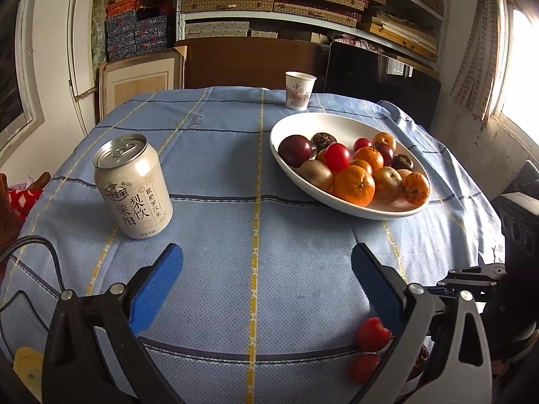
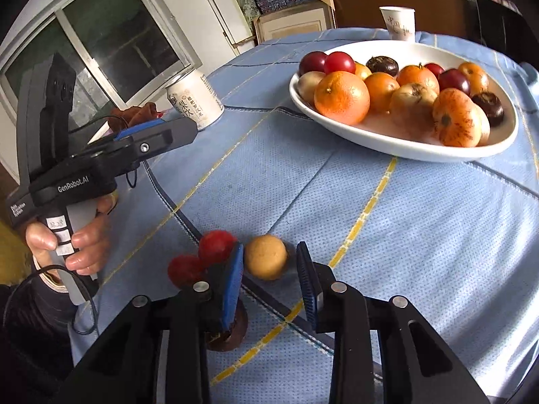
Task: Organize fruits
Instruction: 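Grasp the small tan round fruit with the right gripper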
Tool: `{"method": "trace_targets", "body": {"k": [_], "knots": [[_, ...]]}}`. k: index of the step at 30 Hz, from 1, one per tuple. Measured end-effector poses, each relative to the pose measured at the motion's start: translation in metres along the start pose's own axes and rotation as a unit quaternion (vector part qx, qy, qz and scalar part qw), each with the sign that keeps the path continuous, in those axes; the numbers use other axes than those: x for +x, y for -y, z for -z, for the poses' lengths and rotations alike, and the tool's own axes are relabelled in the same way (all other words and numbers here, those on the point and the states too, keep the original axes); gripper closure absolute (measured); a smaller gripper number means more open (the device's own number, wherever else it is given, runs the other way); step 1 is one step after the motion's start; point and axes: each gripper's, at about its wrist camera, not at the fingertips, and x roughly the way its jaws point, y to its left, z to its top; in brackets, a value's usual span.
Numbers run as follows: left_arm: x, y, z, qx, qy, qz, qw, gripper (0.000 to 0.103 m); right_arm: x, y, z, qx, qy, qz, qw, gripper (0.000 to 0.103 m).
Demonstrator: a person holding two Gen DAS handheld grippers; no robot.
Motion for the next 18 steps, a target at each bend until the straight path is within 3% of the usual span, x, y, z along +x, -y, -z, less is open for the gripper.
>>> {"method": "trace_targets", "body": {"k": [6, 9, 11, 13, 18], "knots": [[-0.002, 0.001, 0.003, 0.019, -0.009, 0.028, 0.9994, 0.005, -0.016, 0.012, -0.006, 0.040, 0.034, 0.002, 0.999, 0.074], [-0.007, 0.011, 0.010, 0.068, -0.020, 0.071, 0.9950, 0.005, -0.028, 0.022, -0.006, 0.064, 0.056, 0.005, 0.996, 0.074], [-0.012, 0.020, 0.017, 0.107, -0.016, 0.079, 0.9909, 0.006, -0.031, 0.026, -0.006, 0.074, 0.060, 0.008, 0.995, 0.074], [-0.018, 0.027, 0.025, 0.147, -0.008, 0.078, 0.9860, 0.022, -0.033, 0.027, -0.005, 0.075, 0.061, 0.011, 0.995, 0.074], [-0.011, 0.024, 0.038, 0.167, -0.039, 0.098, 0.9803, 0.040, -0.030, 0.023, -0.005, 0.066, 0.057, 0.012, 0.996, 0.074]]}}
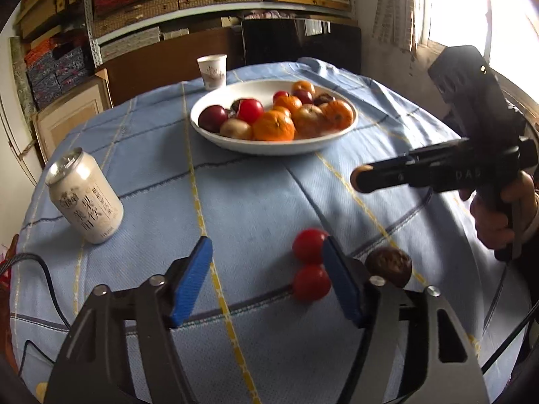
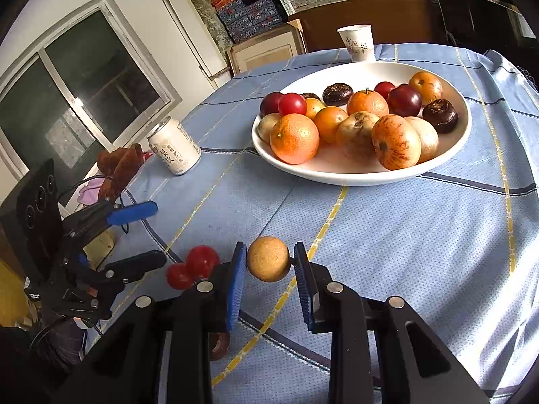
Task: Organize fruits
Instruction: 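Grasp a red tomato with the left gripper while the right gripper holds the tan fruit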
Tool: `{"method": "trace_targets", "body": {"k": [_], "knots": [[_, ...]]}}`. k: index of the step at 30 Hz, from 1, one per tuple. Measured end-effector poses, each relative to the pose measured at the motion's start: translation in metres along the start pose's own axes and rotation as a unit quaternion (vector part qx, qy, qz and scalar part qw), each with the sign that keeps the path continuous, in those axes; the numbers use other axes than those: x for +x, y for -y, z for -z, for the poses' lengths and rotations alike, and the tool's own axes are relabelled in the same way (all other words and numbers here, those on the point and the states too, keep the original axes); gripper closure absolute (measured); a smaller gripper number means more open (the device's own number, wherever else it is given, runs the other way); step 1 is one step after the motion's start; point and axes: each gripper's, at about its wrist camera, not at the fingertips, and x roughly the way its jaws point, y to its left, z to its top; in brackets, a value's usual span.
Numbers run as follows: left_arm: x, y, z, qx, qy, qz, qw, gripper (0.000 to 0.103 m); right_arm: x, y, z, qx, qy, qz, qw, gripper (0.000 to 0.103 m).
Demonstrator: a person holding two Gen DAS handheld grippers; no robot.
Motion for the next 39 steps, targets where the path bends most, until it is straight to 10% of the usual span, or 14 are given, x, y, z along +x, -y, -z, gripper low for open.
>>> {"method": "trace_targets", "body": {"k": [16, 39], "knots": [[0.018, 0.029, 0.017, 0.062, -0.054, 0.039, 0.9958, 0.041, 0.004, 0.004, -0.005, 0.001, -0.005, 0.005, 1.000, 0.074], [0.022, 0.028, 0.018, 0.049, -0.065, 0.065, 0.9946, 0.077, 0.006, 0.005, -0.005, -0.003, -0.004, 0.008, 1.000, 0.074]]}}
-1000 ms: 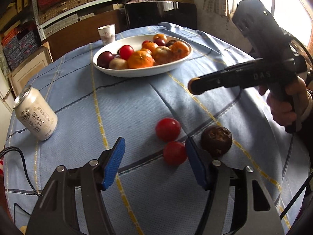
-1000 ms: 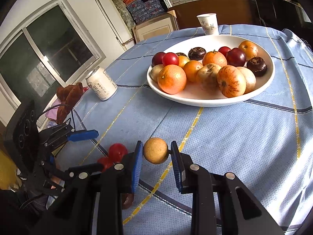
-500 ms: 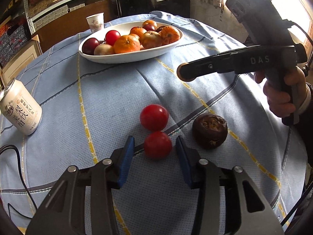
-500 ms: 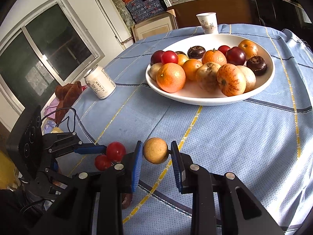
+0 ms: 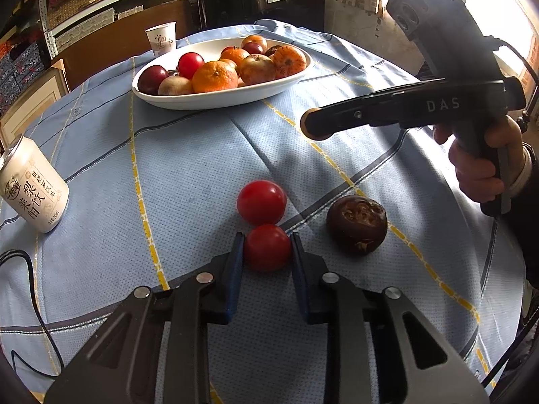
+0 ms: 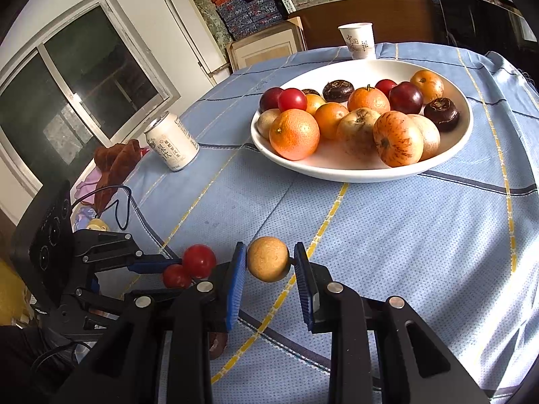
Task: Organize fruits
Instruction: 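Grasp a red tomato with the left gripper while the right gripper holds the tan fruit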
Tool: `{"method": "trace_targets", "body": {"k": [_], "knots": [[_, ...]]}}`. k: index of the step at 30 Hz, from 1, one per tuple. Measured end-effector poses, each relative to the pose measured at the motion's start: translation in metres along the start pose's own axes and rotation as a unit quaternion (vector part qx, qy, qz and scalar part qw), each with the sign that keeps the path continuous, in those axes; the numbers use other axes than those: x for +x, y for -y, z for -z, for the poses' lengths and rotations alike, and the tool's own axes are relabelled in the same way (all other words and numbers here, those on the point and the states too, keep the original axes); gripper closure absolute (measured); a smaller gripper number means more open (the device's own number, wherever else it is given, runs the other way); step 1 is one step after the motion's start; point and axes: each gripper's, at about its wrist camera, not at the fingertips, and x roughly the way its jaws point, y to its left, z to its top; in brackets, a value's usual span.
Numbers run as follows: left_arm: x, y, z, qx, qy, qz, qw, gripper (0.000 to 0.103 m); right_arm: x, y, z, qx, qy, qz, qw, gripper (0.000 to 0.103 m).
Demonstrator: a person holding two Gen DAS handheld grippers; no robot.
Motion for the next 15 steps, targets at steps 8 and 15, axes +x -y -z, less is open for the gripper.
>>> {"method": "trace_targets", "body": {"k": [8, 15], "knots": [[-0.003, -0.002, -0.001, -0.004, 0.005, -0.005, 1.0000, 0.077, 0.001, -0.002, 0.001, -0.007, -0.001, 0.000, 1.000, 0.074], [-0.020, -0.014, -0.008, -0.045, 0.042, 0.046, 0.9971, 0.077, -0.005, -0.003, -0.001, -0.009, 0.033, -0.013, 0.999, 0.074]]}}
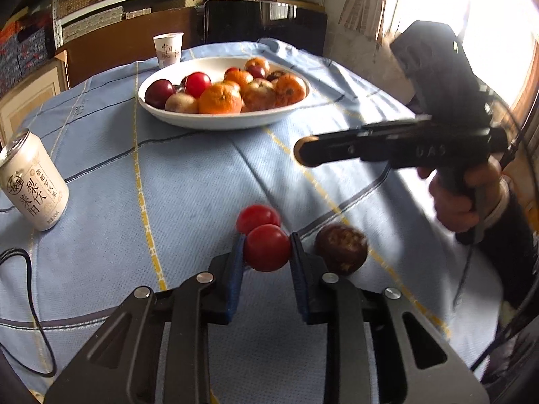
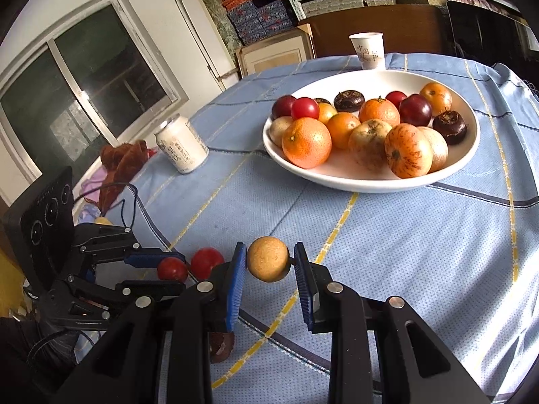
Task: Organize fruits
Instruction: 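Grasp a red tomato with the left gripper while the right gripper holds the tan fruit, then place the tomato and tan fruit on the white plate, opening both grippers, then grasp the last dark brown mangosteen with the right gripper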
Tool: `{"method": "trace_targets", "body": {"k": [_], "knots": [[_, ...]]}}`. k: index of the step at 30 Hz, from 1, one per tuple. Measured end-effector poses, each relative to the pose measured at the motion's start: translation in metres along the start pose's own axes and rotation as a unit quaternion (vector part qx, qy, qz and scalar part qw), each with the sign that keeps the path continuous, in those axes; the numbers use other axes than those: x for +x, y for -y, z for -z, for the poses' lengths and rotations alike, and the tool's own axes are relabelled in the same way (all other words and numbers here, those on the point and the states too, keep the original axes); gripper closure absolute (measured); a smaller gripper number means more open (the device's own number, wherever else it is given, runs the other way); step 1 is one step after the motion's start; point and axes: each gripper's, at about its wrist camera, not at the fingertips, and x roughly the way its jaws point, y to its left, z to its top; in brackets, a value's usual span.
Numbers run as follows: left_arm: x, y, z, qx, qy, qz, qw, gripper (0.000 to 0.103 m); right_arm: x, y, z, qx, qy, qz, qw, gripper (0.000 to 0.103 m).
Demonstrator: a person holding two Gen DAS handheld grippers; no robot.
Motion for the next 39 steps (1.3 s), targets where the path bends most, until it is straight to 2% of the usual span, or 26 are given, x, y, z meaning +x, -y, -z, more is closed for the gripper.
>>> {"method": "trace_targets", "body": {"k": [2, 5, 8, 15, 17, 20, 21, 22, 23, 25, 30, 32, 34, 36, 39], "knots": [[-0.003, -0.004, -0.011, -0.012, 0.008, 0.005, 0.9999, 0.077, -0.008, 0.004, -0.003, 0.009, 0.041, 0.013, 0.999, 0.074], [-0.008, -0.013, -0.039, -0.022, 0.037, -0.021, 0.9989, 0.077, -0.022, 0.014, -0.010, 0.033, 0.111, 0.049, 0.992, 0.074], [-0.003, -0.028, -0.071, -0.055, 0.060, -0.033, 0.9961, 0.077, -0.029, 0.026, -0.019, 0.049, 0.158, 0.081, 0.983, 0.074], [0.040, -0.041, -0.158, -0.068, 0.067, -0.067, 0.9932, 0.077, -0.022, 0.064, -0.053, 0.098, 0.197, 0.098, 0.970, 0.074], [0.055, -0.044, -0.177, -0.078, 0.058, -0.065, 0.9932, 0.077, -0.016, 0.071, -0.064, 0.101, 0.198, 0.102, 0.970, 0.074], [0.074, -0.047, -0.194, -0.081, 0.052, -0.094, 0.9908, 0.073, -0.006, 0.080, -0.072, 0.109, 0.190, 0.096, 0.971, 0.070], [0.076, -0.047, -0.194, -0.087, 0.052, -0.107, 0.9891, 0.049, -0.005, 0.081, -0.072, 0.110, 0.183, 0.092, 0.973, 0.067], [0.072, -0.048, -0.193, -0.097, 0.056, -0.113, 0.9873, 0.020, -0.006, 0.079, -0.072, 0.109, 0.181, 0.091, 0.973, 0.055], [0.066, -0.050, -0.189, -0.107, 0.070, -0.113, 0.9854, 0.011, -0.010, 0.075, -0.070, 0.102, 0.186, 0.091, 0.973, 0.046], [0.050, -0.050, -0.179, -0.118, 0.097, -0.117, 0.9812, 0.009, -0.015, 0.067, -0.070, 0.085, 0.191, 0.092, 0.974, 0.045], [0.024, -0.052, -0.147, -0.127, 0.096, -0.124, 0.9794, 0.006, -0.027, 0.041, -0.061, 0.052, 0.175, 0.081, 0.980, 0.044], [0.011, -0.052, -0.127, -0.136, 0.102, -0.129, 0.9771, 0.005, -0.028, 0.029, -0.054, 0.035, 0.165, 0.088, 0.982, 0.033], [0.001, -0.052, -0.106, -0.146, 0.104, -0.133, 0.9747, 0.005, -0.024, 0.013, -0.044, 0.005, 0.144, 0.100, 0.984, 0.031], [-0.006, -0.053, -0.086, -0.152, 0.104, -0.138, 0.9732, 0.005, -0.014, -0.005, -0.030, -0.030, 0.099, 0.115, 0.988, 0.031], [-0.011, -0.053, -0.059, -0.153, 0.108, -0.160, 0.9691, 0.005, -0.002, -0.029, -0.003, -0.088, 0.046, 0.105, 0.990, 0.031]]}}
